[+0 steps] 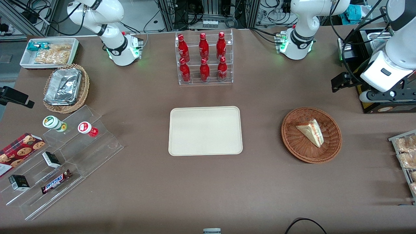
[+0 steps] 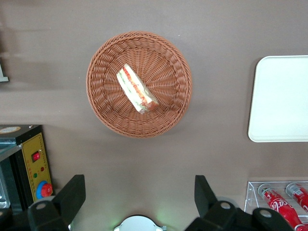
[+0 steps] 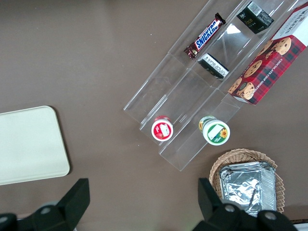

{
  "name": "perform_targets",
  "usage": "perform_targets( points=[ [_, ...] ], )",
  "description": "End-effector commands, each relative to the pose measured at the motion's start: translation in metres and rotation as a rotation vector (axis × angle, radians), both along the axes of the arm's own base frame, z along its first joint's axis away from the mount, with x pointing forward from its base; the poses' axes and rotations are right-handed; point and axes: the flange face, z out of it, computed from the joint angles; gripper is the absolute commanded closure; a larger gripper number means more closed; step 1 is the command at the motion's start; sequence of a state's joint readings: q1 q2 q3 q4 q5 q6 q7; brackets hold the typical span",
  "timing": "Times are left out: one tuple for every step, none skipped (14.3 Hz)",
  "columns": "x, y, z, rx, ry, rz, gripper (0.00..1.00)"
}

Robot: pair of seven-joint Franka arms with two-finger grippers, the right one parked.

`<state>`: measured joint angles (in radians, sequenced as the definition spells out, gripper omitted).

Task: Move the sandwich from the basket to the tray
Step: 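Lower the open left gripper onto the sandwich in the wicker basket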

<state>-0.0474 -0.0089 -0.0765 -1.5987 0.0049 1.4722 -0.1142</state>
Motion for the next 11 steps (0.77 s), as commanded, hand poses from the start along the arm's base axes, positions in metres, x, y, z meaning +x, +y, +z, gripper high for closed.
perform_targets(
  points=[
    [0.000,-0.001,0.003,-0.014,0.004,-0.025,0.00],
    [0.002,-0.001,-0.004,-0.012,0.017,-0.025,0.00],
    [0.005,-0.002,-0.022,-0.010,0.054,-0.023,0.00],
    [0.008,-0.002,-0.039,-0.006,0.086,-0.023,0.00],
    [0.011,-0.001,-0.064,0.001,0.101,-0.025,0.00],
    [0.012,0.000,-0.090,0.003,0.091,-0.024,0.00],
    [0.009,0.000,-0.118,0.007,0.079,-0.026,0.00],
    [0.005,0.001,-0.142,0.007,0.045,-0.028,0.00],
    [0.001,0.001,-0.168,0.005,0.025,-0.027,0.00],
    [-0.003,0.001,-0.187,0.002,-0.001,-0.024,0.00],
    [-0.007,0.003,-0.206,-0.001,-0.030,-0.017,0.00]
  ],
)
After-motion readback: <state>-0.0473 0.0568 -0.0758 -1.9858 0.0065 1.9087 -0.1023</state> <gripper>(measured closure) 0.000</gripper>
